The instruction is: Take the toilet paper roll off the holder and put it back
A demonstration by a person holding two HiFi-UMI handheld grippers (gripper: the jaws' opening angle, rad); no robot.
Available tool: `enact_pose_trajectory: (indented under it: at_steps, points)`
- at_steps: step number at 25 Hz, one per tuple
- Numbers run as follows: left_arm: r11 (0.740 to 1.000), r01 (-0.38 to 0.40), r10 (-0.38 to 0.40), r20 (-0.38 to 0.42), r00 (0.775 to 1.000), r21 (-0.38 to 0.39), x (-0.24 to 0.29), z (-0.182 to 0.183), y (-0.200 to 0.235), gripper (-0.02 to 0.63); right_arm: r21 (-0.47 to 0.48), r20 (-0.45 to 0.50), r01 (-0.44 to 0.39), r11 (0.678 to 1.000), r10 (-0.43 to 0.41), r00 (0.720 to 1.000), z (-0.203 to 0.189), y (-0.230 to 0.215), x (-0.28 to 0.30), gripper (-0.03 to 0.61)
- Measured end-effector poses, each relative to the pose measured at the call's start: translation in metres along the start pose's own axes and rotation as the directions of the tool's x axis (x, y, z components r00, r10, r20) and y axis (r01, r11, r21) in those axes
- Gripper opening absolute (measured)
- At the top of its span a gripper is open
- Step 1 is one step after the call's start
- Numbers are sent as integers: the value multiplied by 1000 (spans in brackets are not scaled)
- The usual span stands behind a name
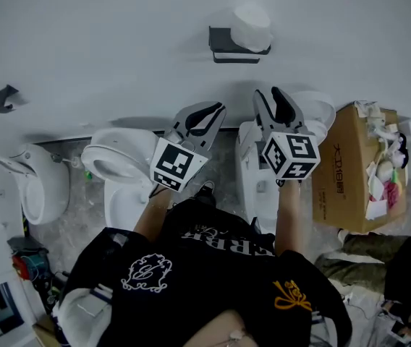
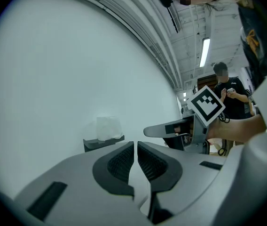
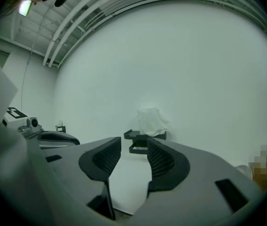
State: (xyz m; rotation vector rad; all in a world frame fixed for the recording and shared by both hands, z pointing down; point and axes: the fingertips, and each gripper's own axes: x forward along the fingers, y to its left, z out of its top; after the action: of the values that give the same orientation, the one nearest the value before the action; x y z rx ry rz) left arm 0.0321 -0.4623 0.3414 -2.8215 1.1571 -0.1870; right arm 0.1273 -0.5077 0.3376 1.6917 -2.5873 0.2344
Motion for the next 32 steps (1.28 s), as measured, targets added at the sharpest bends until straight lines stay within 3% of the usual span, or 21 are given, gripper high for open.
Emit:
enact_pose_trajectory:
  at_steps: [15, 26, 32]
  points:
    - [1000, 6, -6, -15, 1000, -9, -51, -2, -122, 38, 77, -43, -49, 996, 52, 998, -61, 32, -153, 130]
    - [1000, 21, -21, -28, 999, -11, -103, -2, -207, 38, 96, -35, -42, 994, 46, 998, -80, 59, -248, 89]
    - [999, 37, -37, -23, 999, 2, -116, 7, -233, 38, 100, -33, -29, 995, 33, 999, -82, 65, -273, 62]
